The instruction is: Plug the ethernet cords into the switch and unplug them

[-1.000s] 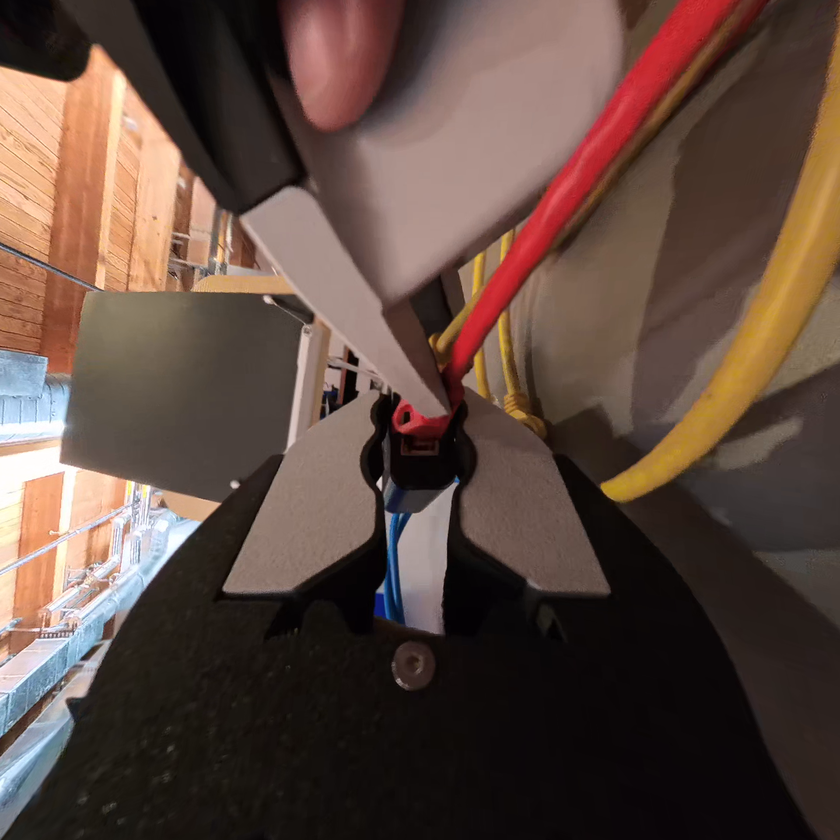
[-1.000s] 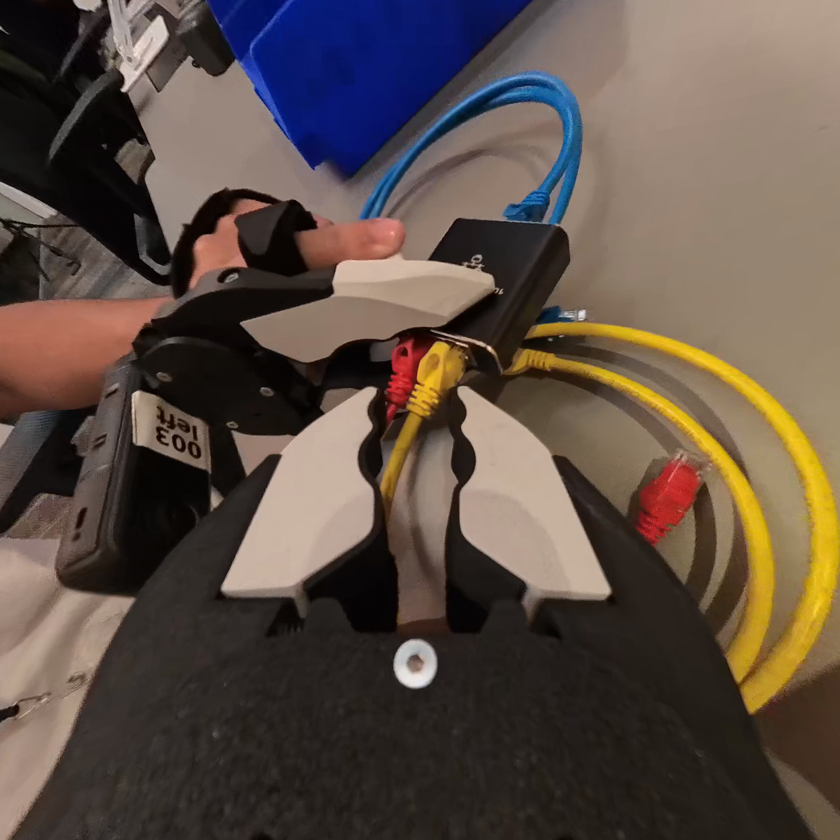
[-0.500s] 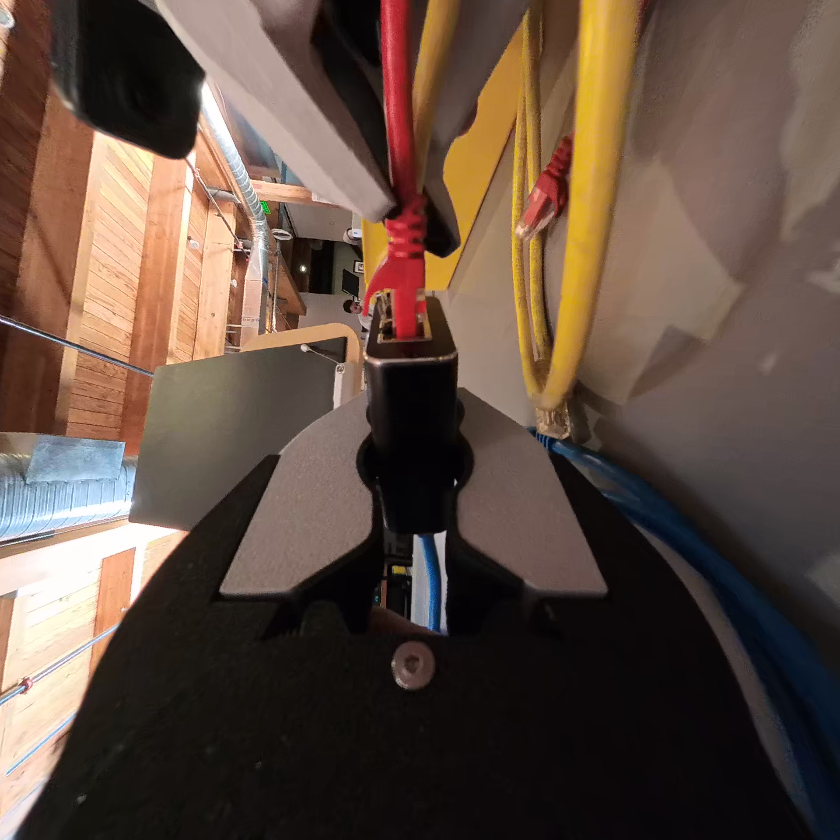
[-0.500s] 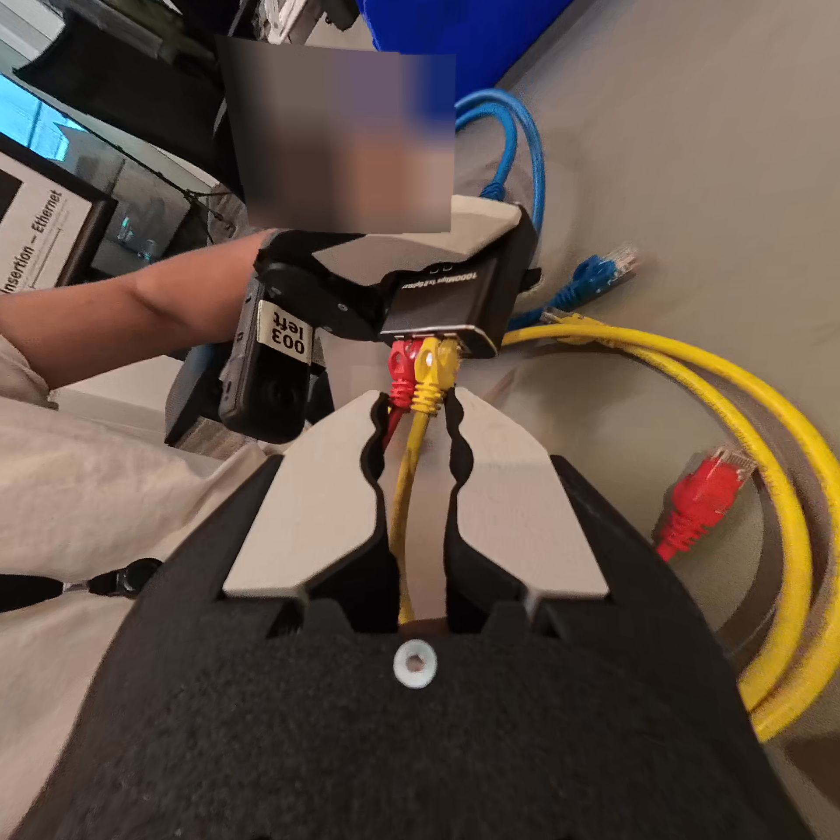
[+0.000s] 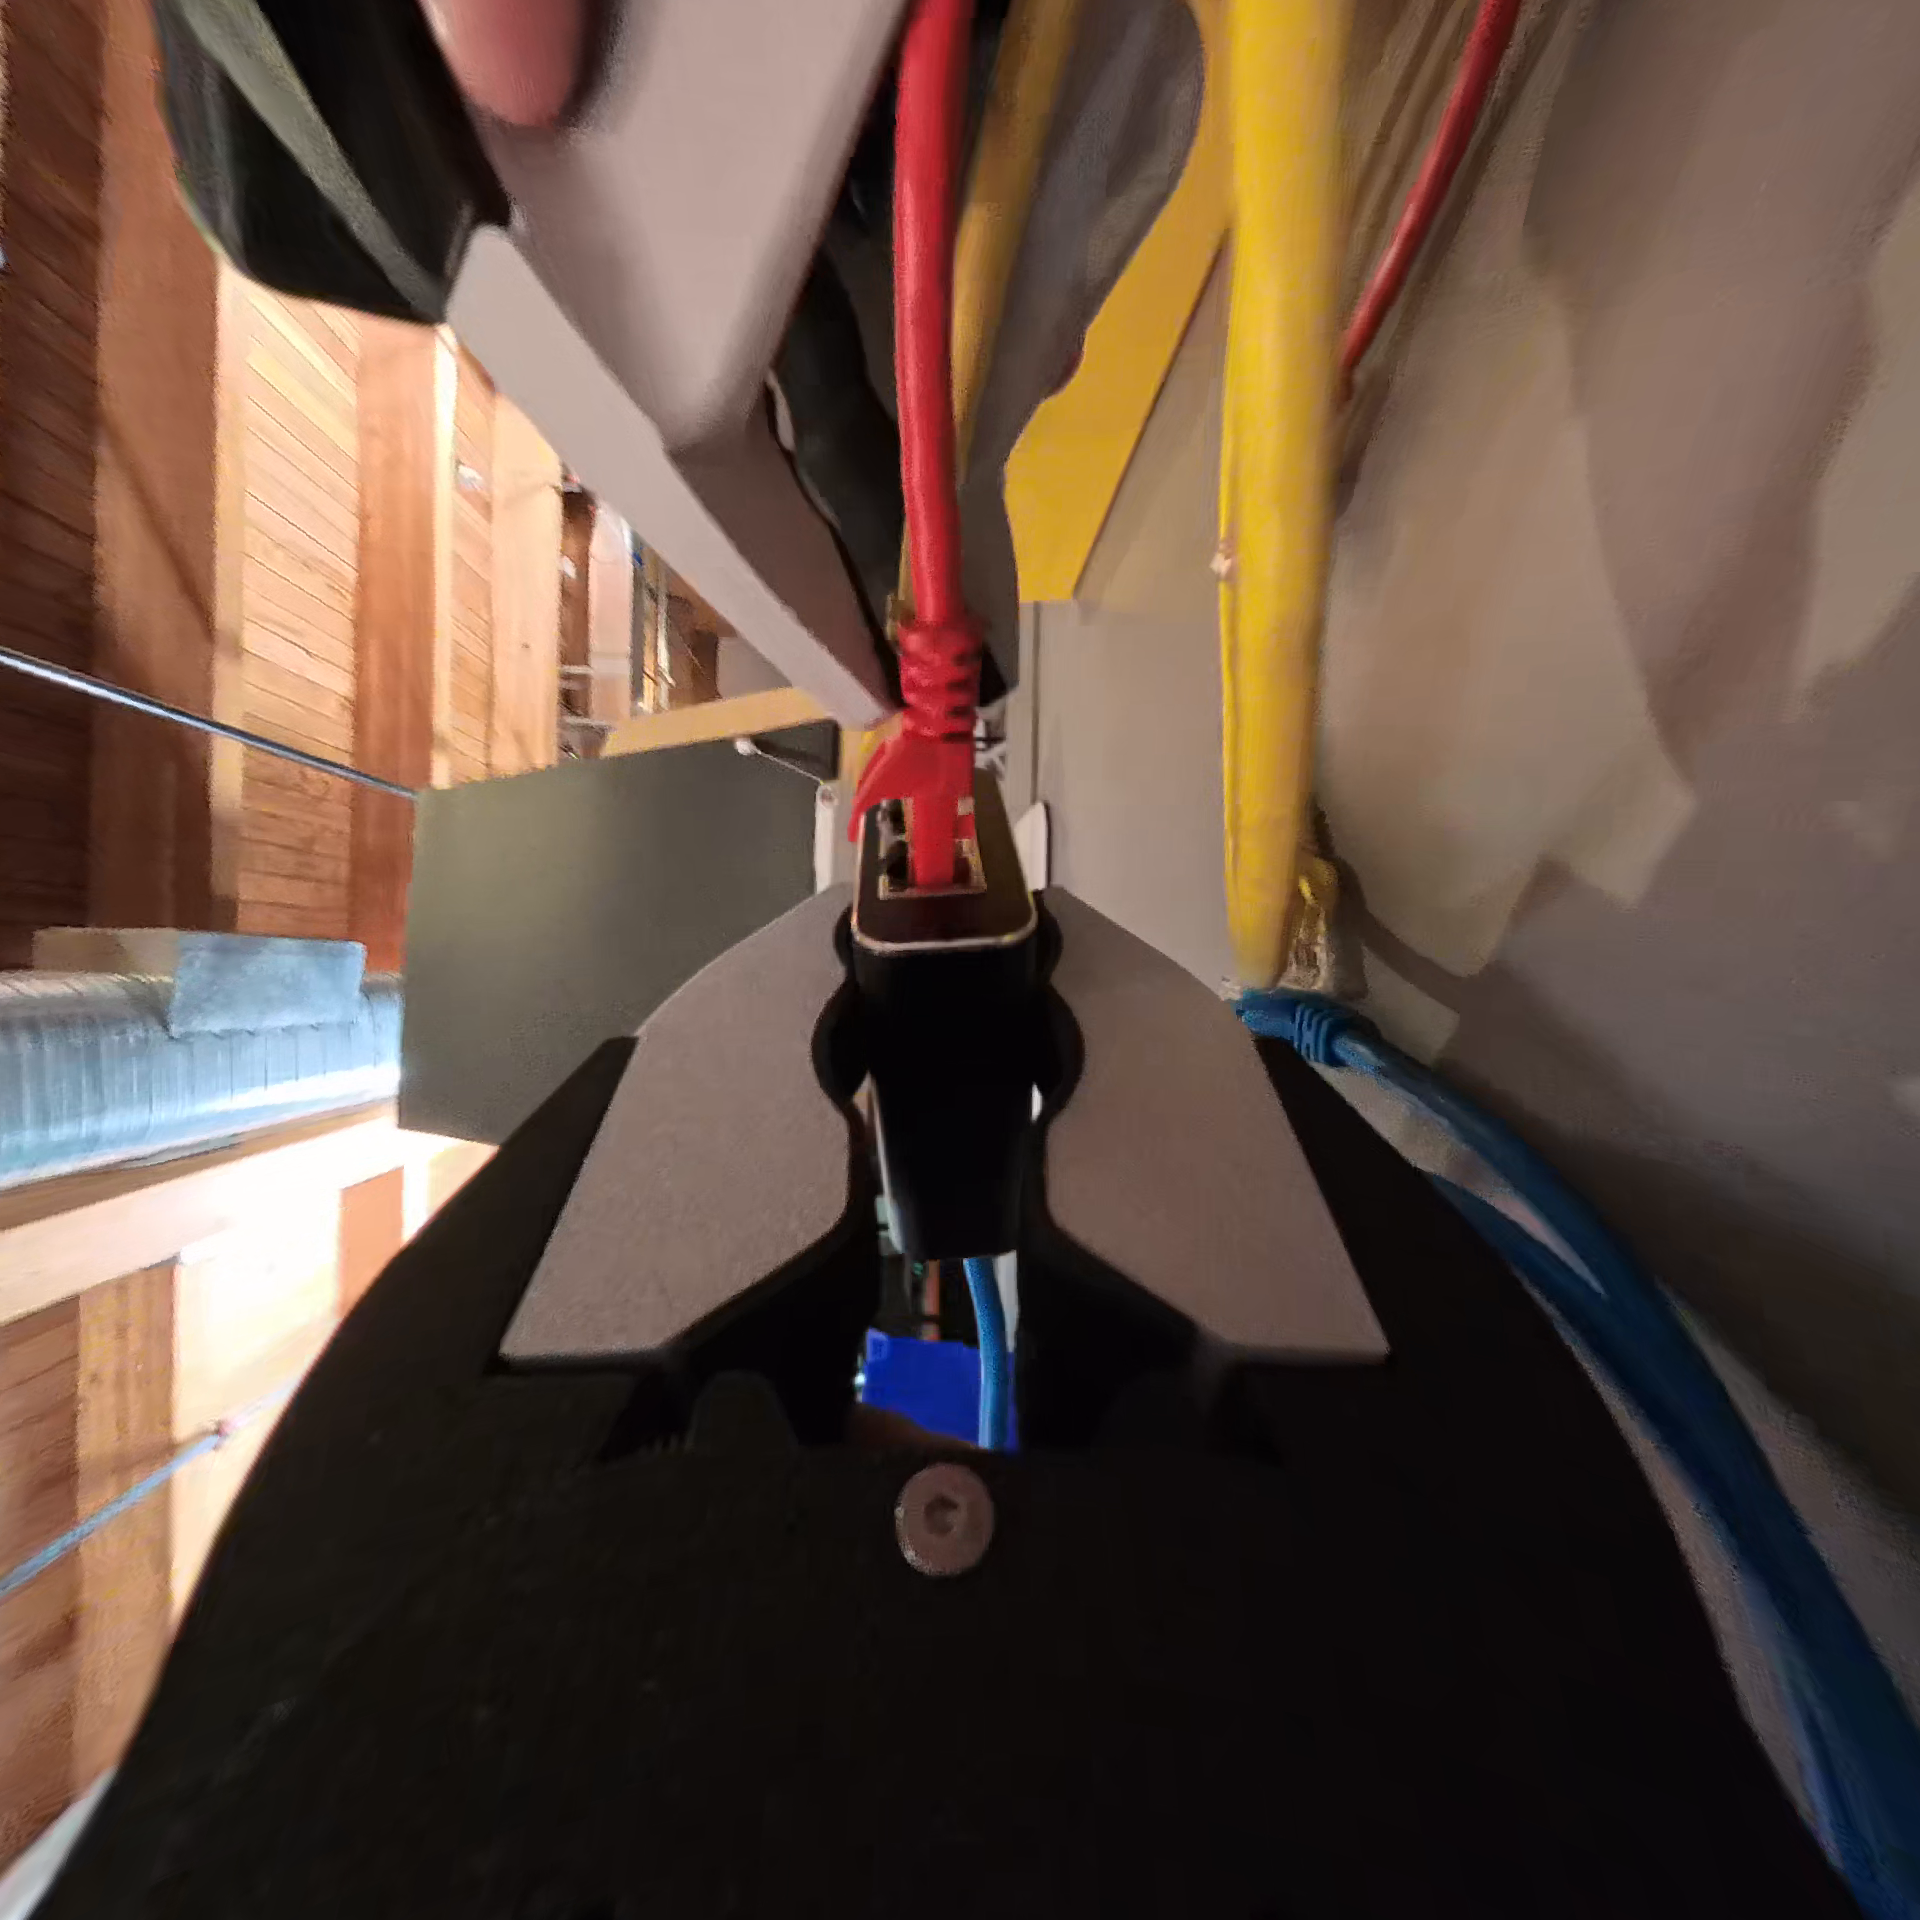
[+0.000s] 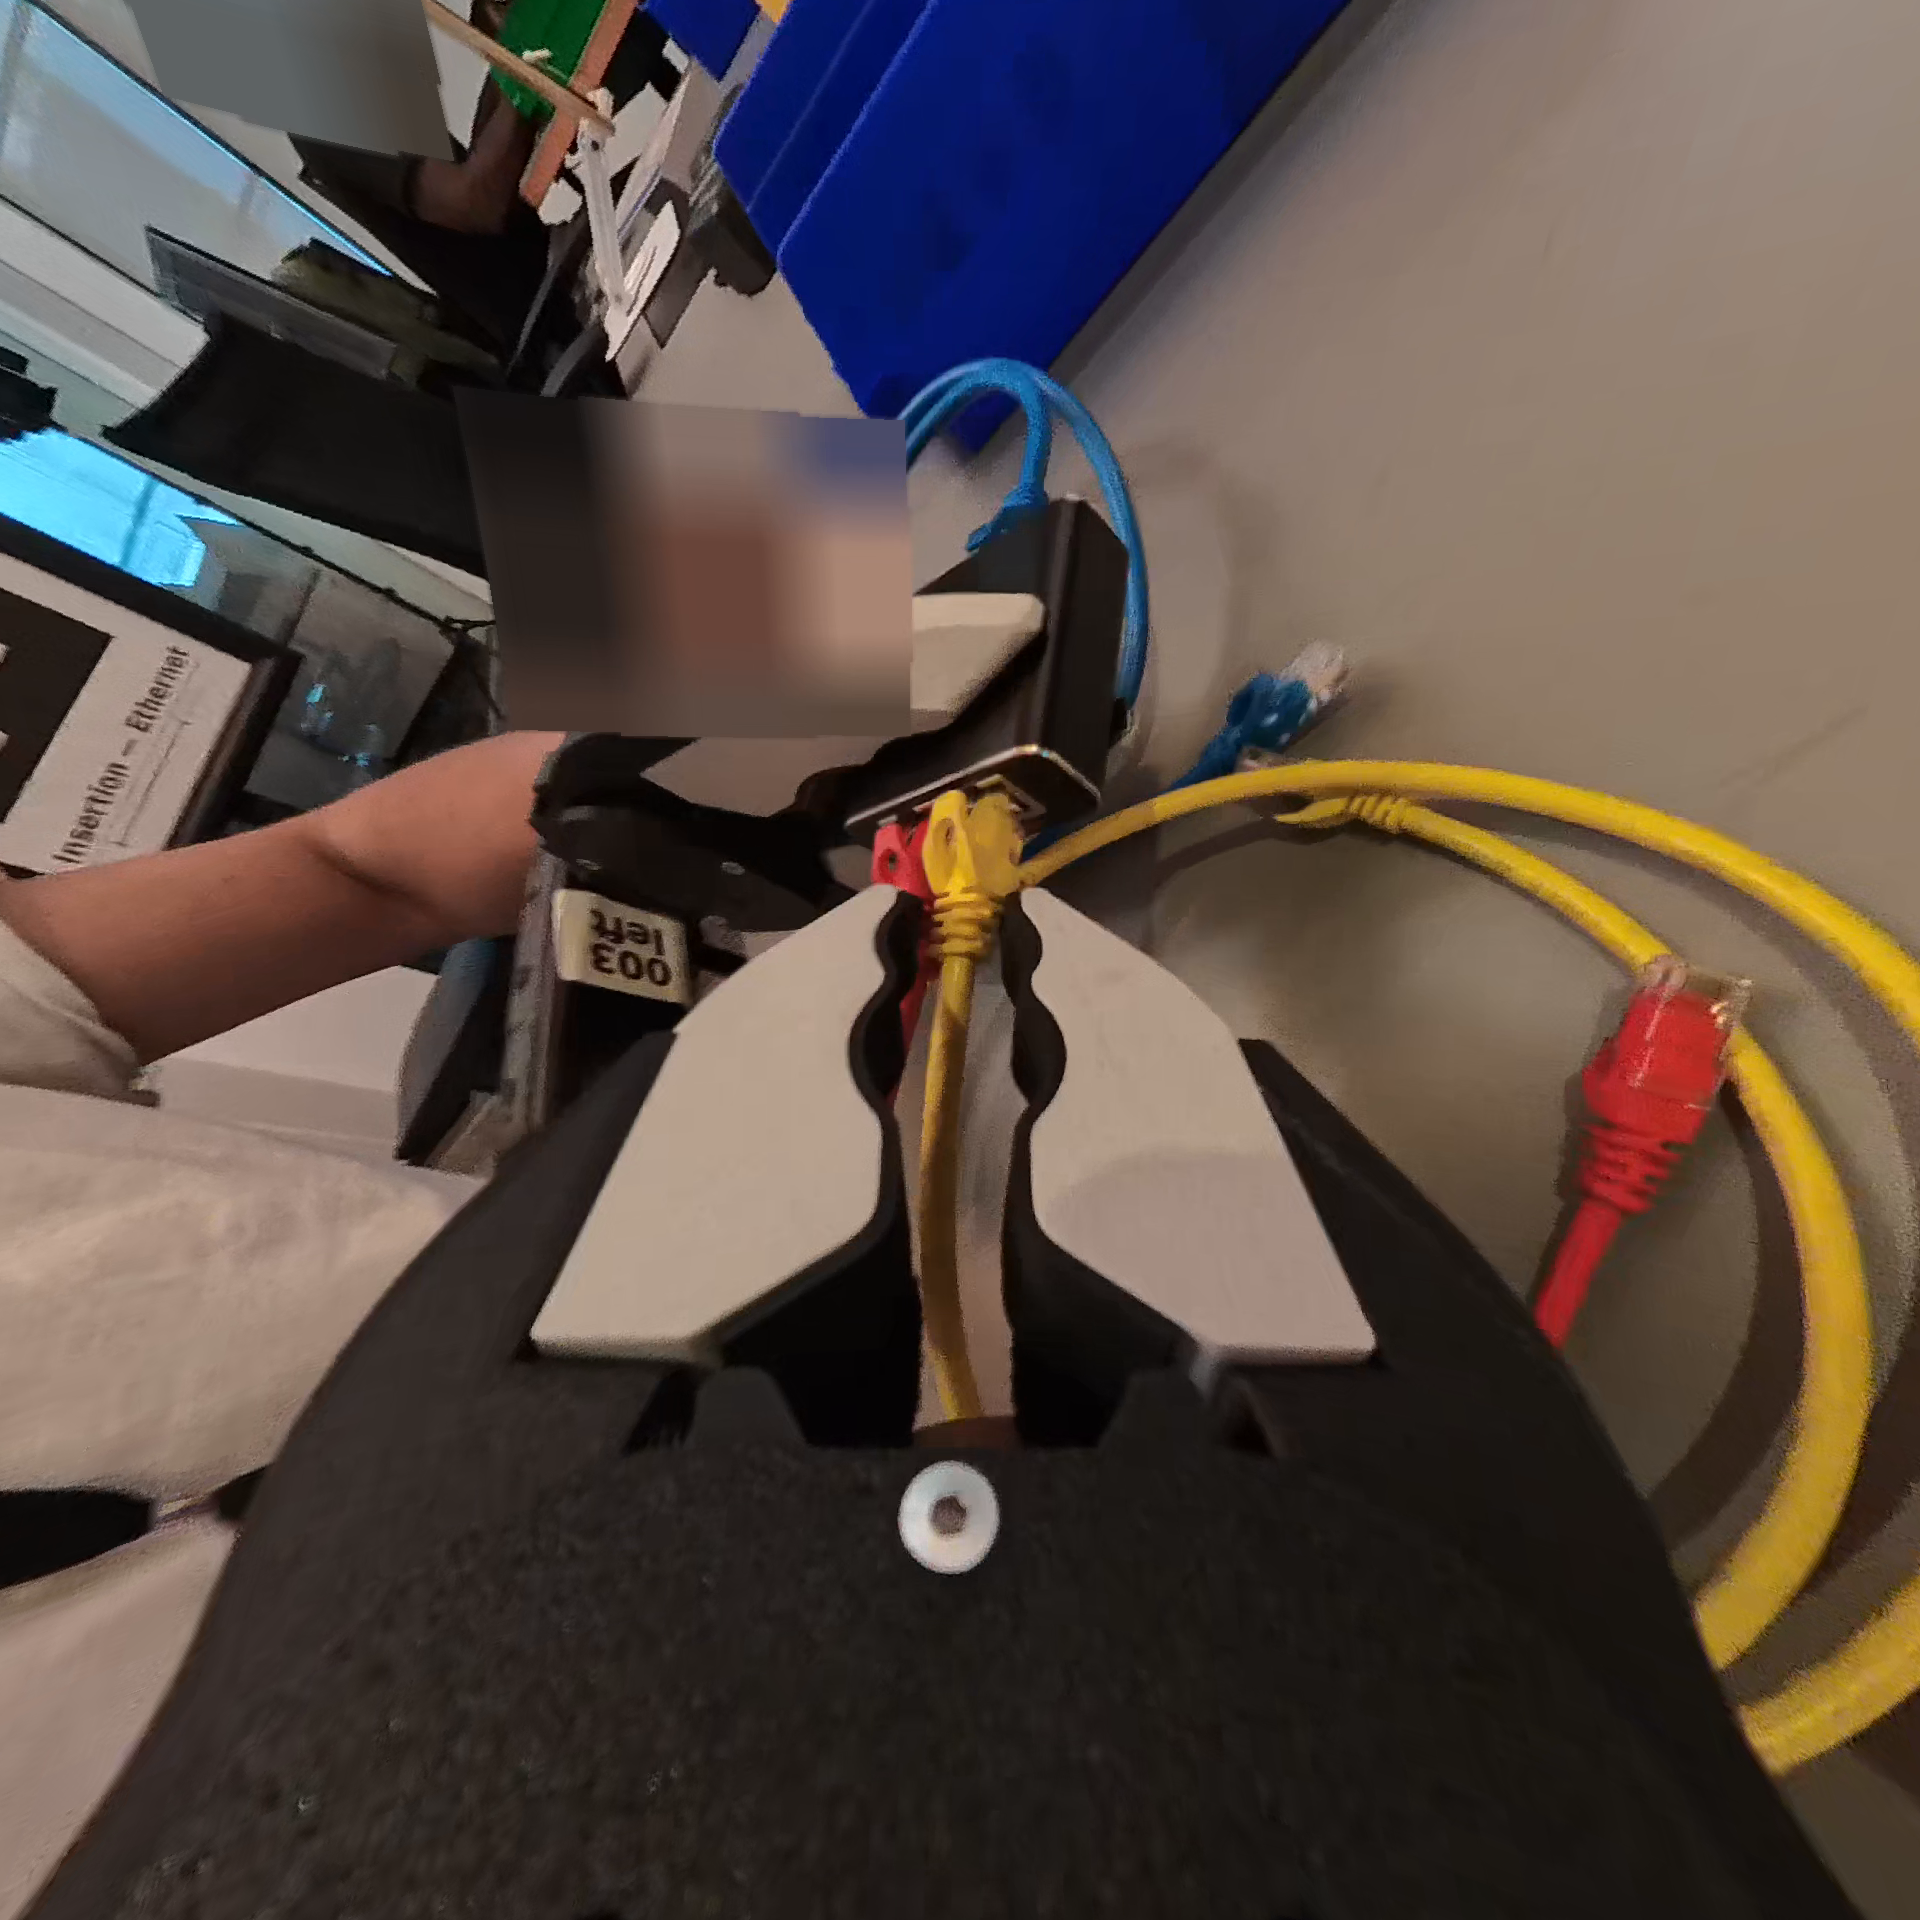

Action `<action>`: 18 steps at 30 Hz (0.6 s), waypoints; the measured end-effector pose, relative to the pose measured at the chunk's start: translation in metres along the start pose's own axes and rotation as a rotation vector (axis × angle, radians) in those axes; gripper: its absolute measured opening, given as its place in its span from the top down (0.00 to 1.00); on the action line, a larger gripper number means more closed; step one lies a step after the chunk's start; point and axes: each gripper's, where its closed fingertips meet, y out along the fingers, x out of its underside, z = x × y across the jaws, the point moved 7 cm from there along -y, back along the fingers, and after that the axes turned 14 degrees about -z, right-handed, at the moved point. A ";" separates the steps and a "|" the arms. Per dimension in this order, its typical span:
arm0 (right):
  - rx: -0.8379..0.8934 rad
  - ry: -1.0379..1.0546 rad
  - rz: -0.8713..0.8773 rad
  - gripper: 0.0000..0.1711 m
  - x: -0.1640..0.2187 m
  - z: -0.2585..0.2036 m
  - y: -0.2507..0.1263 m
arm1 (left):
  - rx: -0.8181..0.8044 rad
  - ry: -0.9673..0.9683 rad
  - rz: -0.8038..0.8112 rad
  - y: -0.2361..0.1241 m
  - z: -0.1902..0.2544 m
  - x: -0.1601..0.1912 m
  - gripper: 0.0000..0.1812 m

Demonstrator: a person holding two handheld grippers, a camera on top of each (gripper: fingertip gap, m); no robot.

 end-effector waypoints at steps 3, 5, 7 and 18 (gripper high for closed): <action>0.160 -0.114 0.078 0.91 -0.011 -0.008 -0.011 | 0.108 -0.103 -0.018 0.007 -0.007 0.005 0.85; 0.324 -0.311 0.162 0.87 -0.021 -0.029 -0.028 | 0.167 -0.131 -0.036 0.011 -0.005 0.010 0.85; 0.500 -0.598 0.120 0.81 -0.021 -0.052 -0.032 | 0.256 -0.161 -0.038 0.012 0.001 0.011 0.85; 0.884 -1.159 -0.298 0.88 -0.010 -0.047 0.015 | 0.491 -0.147 -0.021 0.007 0.003 0.007 0.85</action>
